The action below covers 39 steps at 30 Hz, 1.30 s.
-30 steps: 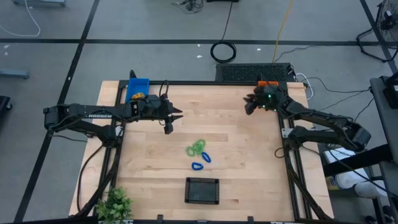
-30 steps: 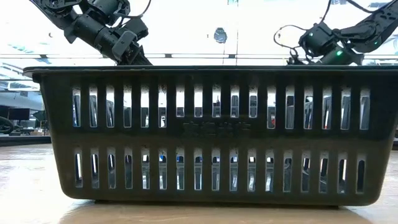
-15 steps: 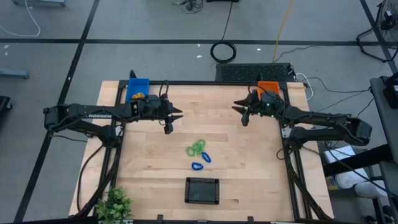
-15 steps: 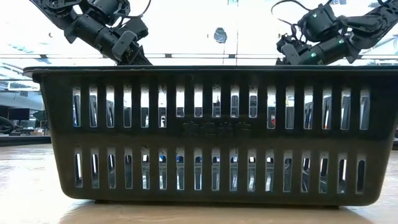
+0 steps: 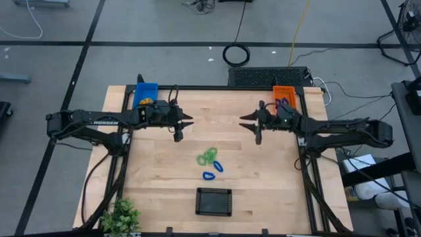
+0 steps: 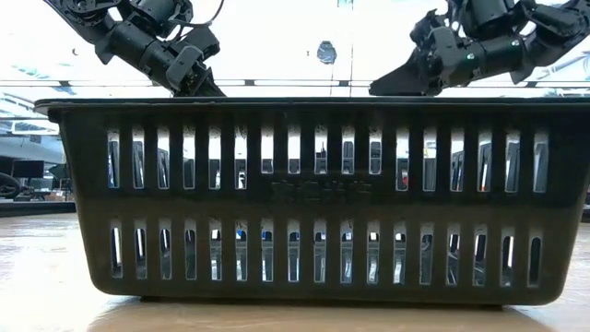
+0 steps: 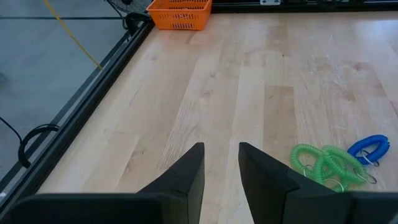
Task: Sort spring keychains into baskets
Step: Put the blue spring keychain into the orange basket
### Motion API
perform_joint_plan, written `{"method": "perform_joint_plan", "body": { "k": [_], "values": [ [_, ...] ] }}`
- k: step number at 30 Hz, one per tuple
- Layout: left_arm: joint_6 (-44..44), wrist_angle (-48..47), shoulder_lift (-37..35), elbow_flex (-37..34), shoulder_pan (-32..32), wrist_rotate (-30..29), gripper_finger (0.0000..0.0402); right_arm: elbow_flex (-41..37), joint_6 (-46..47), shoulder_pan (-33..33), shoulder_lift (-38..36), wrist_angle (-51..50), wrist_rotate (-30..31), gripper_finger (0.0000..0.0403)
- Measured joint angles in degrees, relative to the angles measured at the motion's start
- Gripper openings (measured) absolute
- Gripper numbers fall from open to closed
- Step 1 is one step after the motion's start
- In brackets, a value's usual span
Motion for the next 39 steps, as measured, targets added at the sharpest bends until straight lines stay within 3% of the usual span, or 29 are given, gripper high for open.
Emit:
{"method": "perform_joint_plan", "body": {
  "k": [9,15,17,27,33,36,39],
  "values": [
    [0.2,0.0,0.0,0.0,0.0,0.0,0.0108,0.0,-4.0,5.8,0.0,-0.1,-0.6,0.0114],
    [0.1,0.0,0.0,0.0,0.0,0.0,0.0108,0.0,-3.9,8.0,1.0,-0.3,-13.6,0.0114],
    [0.1,0.0,0.0,0.0,0.0,0.0,0.0108,0.0,-4.0,8.9,1.8,-0.1,-15.0,0.0114],
    [0.0,0.0,0.0,0.0,0.0,0.0,0.0108,0.0,-4.1,9.7,6.6,4.4,-14.5,0.0114],
    [0.0,0.0,0.0,0.0,0.0,0.0,0.0108,2.1,0.9,12.3,9.0,9.4,-14.3,0.0114],
    [0.3,0.0,0.0,0.0,0.0,0.0,0.0108,5.8,-0.4,15.8,10.1,6.8,-13.4,0.0114],
    [0.7,0.0,0.0,0.0,0.0,0.0,0.0108,10.2,-4.7,20.1,11.9,-2.2,-7.9,0.0114]
  ]
}}
